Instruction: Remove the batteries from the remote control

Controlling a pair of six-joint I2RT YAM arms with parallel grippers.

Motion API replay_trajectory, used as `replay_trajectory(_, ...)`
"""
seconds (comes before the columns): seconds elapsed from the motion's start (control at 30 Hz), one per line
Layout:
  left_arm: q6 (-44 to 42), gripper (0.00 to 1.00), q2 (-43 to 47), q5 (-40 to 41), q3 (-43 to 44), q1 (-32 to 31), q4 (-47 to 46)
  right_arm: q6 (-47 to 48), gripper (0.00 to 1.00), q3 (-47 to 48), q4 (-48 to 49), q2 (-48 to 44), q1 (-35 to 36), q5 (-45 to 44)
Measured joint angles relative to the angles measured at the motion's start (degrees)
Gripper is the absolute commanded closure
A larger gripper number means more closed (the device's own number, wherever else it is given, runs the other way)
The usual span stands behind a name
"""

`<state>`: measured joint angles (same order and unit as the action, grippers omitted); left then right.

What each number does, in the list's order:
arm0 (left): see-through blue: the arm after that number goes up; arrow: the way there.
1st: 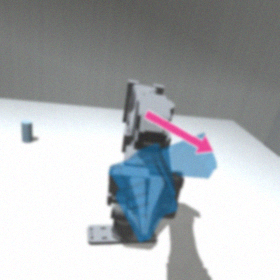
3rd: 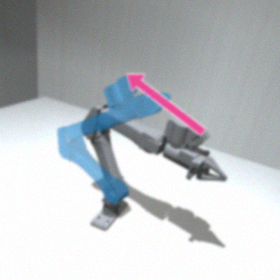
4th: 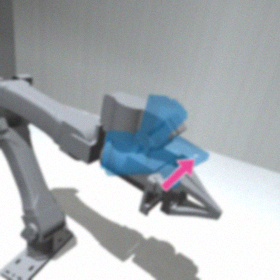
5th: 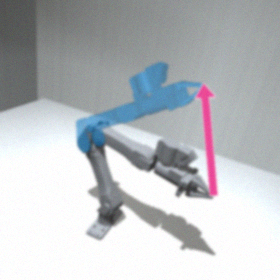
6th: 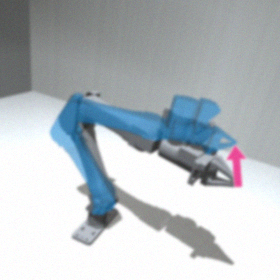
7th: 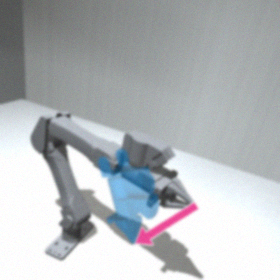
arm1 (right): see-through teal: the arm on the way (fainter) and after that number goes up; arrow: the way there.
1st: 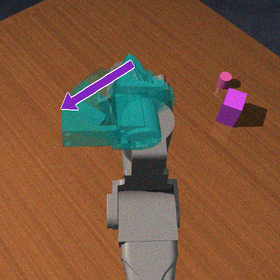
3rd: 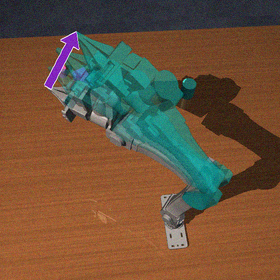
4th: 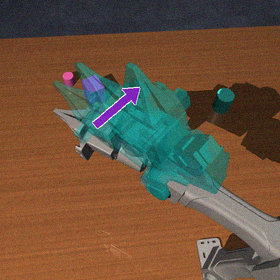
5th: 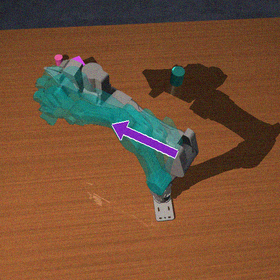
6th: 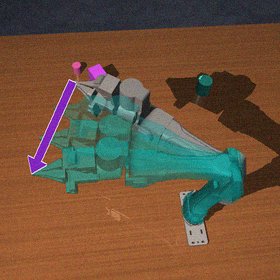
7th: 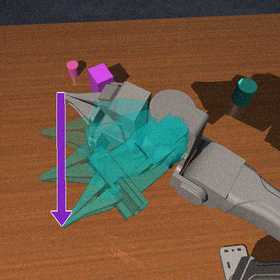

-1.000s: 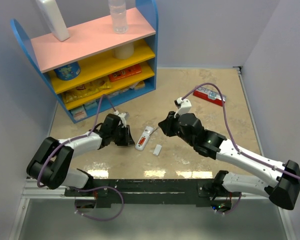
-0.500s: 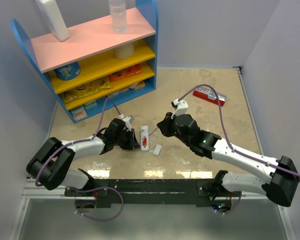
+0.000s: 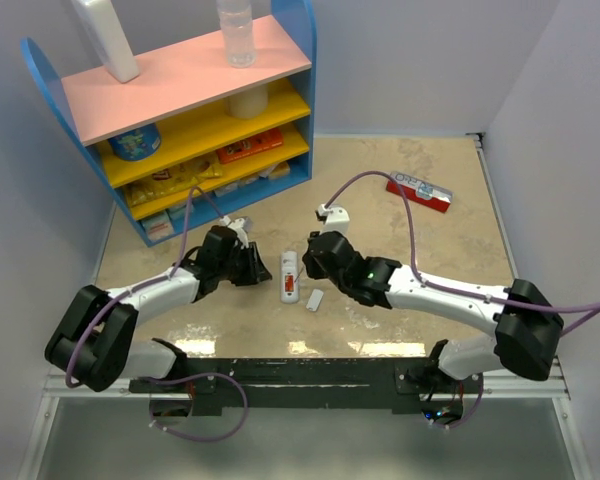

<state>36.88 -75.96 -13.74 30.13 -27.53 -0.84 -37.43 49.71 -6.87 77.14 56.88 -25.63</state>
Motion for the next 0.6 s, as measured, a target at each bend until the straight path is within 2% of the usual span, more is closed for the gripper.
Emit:
replay_trajectory(0.27, 0.17, 0.67, -1.57, -3.02, 0.07, 1.66, -1.6, -5.2, 1.0, 7.08, -5.68, 5.81, 4.85, -6.36)
replay_trajectory(0.6, 0.17, 0.67, -2.03, -5.22, -0.02, 1.7, -2.89, -6.38, 1.0, 10.54, -8.63, 9.55, 5.99, -10.51)
